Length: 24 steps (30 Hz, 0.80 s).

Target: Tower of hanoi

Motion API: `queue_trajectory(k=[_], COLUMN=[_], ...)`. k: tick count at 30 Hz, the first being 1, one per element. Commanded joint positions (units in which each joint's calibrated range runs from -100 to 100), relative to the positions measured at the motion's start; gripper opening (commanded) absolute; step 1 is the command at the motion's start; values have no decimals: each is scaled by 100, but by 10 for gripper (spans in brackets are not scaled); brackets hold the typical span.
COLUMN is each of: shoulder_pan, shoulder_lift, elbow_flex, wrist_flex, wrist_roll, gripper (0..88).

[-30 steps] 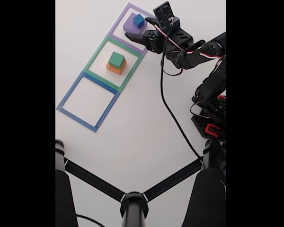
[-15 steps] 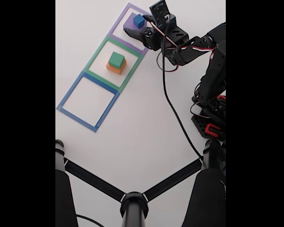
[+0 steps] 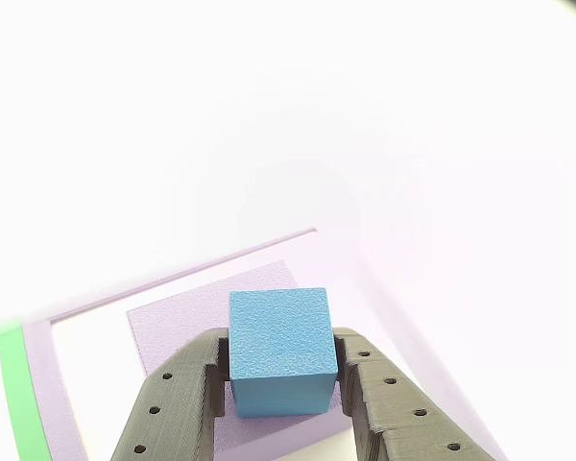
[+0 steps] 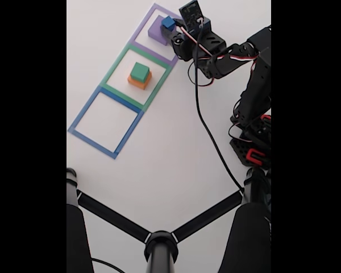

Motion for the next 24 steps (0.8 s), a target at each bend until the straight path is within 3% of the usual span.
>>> queue_trajectory(k=[1, 7, 11, 17, 24], shoulder_pan=[-40, -139, -207, -398, -528], shoulder_lift=[-99, -452, -1181, -2607, -4090], elbow_flex=[-250, -250, -368, -895, -2204], wrist_flex=[-129, 219, 1231, 3554, 7026], wrist_roll=[0, 0, 0, 0, 0], gripper=[22, 20, 20, 21, 20])
